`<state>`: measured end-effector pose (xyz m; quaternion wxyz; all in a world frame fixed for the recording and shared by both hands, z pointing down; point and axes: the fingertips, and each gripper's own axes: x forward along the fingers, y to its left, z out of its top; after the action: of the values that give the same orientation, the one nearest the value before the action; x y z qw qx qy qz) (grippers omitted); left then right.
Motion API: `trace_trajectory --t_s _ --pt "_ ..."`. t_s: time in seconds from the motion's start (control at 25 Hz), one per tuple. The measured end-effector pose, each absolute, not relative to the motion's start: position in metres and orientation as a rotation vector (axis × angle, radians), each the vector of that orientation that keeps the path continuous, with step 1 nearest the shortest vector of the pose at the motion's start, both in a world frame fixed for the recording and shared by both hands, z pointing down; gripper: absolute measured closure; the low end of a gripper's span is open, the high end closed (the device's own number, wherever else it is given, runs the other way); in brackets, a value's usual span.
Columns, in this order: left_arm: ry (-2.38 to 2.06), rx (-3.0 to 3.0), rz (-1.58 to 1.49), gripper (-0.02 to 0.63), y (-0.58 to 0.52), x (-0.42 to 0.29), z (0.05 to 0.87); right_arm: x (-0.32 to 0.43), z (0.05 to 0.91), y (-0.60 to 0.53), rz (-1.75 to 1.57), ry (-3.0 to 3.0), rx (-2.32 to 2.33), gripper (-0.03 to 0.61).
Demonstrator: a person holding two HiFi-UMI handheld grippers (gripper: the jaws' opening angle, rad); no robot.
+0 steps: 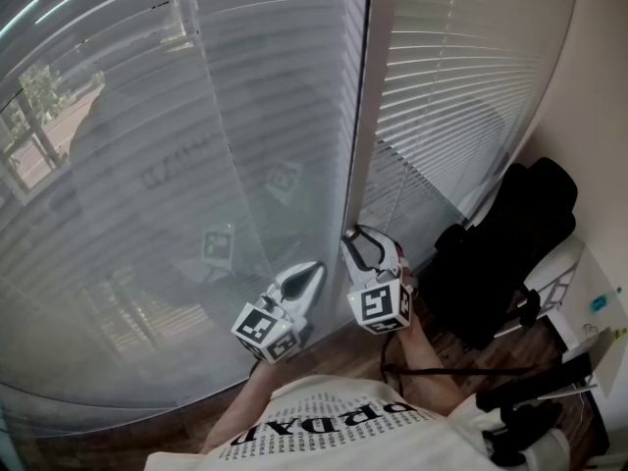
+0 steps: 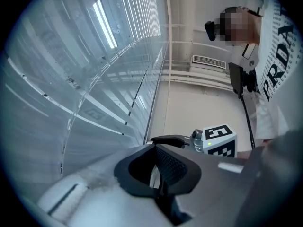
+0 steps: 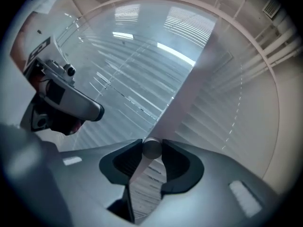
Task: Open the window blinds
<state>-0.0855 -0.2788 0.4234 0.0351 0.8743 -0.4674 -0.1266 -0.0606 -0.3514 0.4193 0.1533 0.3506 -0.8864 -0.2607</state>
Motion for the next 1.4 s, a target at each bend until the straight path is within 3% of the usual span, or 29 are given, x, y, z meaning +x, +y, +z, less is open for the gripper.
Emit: trace_trajectory --t_s 1.12,1.4 --pt "-1.433 2.681 -0.397 0.618 -0.28 -0.089 0.425 -0.051 0.418 -0.362 -0.004 -2.902 1.113 0.446" --pt "-1.425 2.694 -0.401 0.618 -0.279 -0.088 0.425 -0.052 0.416 -0.357 -0.274 -2.811 1.109 0.443"
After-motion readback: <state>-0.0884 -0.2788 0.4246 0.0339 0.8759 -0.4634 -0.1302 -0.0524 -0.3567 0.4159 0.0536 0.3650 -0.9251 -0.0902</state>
